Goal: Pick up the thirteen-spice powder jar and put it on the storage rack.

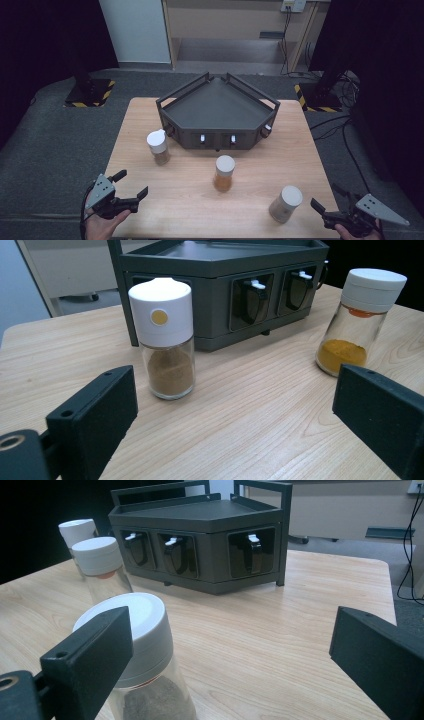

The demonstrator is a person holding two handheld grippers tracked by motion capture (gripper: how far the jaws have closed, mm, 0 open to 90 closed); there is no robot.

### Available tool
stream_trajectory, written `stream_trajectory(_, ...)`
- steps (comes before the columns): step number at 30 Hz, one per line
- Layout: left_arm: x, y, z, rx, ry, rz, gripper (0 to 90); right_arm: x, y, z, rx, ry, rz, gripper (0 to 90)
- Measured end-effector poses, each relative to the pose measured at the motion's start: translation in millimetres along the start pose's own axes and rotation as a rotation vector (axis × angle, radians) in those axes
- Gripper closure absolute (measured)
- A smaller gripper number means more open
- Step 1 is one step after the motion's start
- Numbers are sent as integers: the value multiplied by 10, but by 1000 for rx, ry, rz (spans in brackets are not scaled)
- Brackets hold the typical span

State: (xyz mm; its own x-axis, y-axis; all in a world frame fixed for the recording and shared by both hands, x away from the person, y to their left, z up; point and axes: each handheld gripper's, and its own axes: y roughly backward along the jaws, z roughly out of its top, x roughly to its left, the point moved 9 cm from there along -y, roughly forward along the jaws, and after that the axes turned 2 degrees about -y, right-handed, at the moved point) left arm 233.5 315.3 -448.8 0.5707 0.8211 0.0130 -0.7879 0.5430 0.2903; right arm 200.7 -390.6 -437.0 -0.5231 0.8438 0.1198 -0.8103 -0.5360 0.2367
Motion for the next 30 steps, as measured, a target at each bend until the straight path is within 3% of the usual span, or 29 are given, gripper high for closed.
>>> stream_trajectory(12,-26,-3,21,13,-7,17,33,5,-7,0,-1,1,-1,43)
stream_trajectory(19,-17,-3,33,7,16,7,32,6,-4,2,-1,-4,-4,43)
stream_trajectory(22,-2,-5,63,-4,47,-7,33,16,0,6,-3,1,-4,44)
stream_trajectory(30,38,-5,255,-18,-3,-1,34,14,-8,5,-2,4,0,44)
